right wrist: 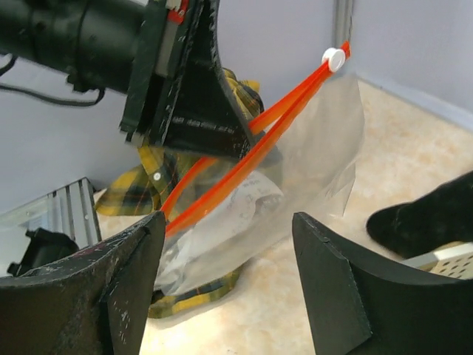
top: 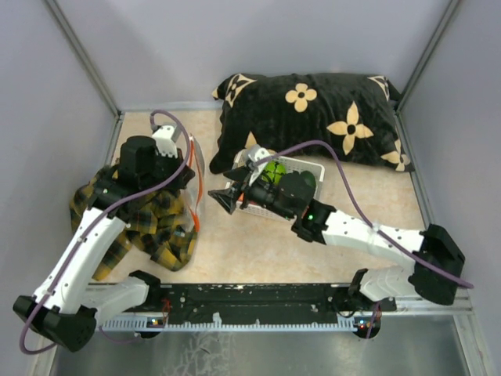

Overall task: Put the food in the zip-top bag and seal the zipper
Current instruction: Open the zipper of the food storage bag.

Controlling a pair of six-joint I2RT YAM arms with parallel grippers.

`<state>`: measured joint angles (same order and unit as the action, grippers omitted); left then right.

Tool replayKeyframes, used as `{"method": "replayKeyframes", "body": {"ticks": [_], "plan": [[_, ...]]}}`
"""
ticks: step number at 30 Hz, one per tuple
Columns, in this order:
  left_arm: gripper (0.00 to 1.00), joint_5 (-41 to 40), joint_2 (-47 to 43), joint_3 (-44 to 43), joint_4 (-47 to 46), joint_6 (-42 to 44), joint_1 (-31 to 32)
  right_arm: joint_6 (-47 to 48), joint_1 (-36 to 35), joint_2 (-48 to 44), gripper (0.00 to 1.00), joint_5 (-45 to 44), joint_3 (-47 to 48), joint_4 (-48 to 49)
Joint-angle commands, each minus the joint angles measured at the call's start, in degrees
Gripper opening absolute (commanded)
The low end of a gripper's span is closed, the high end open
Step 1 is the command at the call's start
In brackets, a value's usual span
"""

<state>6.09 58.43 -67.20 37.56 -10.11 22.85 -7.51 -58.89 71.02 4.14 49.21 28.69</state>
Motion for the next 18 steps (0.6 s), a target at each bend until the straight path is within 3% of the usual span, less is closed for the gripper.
{"method": "replayKeyframes", "body": {"ticks": [1,9,18], "plan": [[0.00,-3.70,1.46,2.21,1.06,-0.08,2.87,-9.71,-0.54,4.75,0.71,-4.93,6.04,-1.96],[0.00,-10.35,3.84,4.31,0.08,-1.36,7.60,-15.47,-0.55,13.79,0.72,-9.44,10.78,-5.95],[0.00,-14.71,3.03,1.89,0.61,2.34,8.19,-16.70,0.35,17.54,0.68,-22.42,10.13,-12.01]]}}
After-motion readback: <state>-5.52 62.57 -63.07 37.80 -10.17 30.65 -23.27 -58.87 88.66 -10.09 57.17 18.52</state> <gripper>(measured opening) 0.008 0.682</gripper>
